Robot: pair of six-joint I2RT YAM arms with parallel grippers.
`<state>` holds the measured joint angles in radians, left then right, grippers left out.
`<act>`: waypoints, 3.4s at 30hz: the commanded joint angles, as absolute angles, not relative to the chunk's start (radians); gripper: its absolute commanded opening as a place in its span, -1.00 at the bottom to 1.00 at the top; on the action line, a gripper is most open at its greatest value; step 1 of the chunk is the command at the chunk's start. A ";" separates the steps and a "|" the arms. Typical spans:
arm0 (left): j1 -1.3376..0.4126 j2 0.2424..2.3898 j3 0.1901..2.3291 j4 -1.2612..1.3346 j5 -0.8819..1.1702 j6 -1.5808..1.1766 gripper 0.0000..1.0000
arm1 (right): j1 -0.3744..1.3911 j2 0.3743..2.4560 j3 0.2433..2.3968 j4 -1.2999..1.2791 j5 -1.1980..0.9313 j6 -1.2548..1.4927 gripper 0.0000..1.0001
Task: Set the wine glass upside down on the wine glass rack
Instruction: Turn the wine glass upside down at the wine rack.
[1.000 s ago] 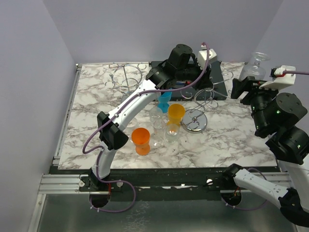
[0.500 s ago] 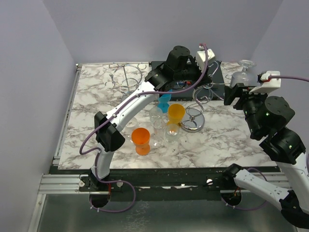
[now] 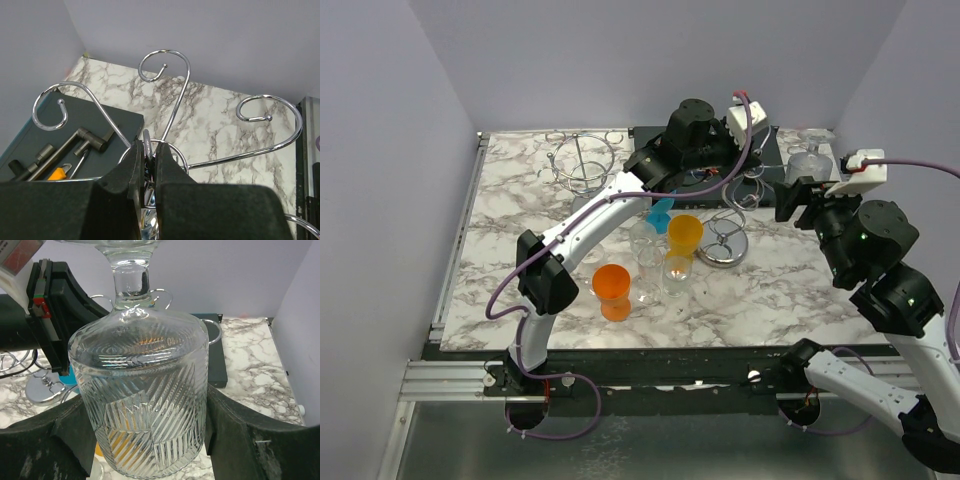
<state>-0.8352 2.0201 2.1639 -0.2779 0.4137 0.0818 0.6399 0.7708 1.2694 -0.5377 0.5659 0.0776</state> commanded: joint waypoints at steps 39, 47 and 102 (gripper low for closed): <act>-0.815 1.745 2.055 -0.293 0.233 0.063 0.94 | 0.637 0.661 1.053 -0.721 0.168 0.250 -0.99; -0.813 1.633 1.924 -0.334 0.188 0.158 0.94 | 0.638 0.648 0.980 -0.625 0.222 0.239 -0.99; -0.715 1.541 1.681 -0.394 0.305 0.206 0.40 | 0.638 0.695 0.517 0.355 0.382 0.042 -0.99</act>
<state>-0.7322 1.5528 1.6913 -0.3988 0.2317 0.2020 0.6338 0.6846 0.5106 0.1730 0.3782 0.0715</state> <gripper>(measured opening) 0.719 0.731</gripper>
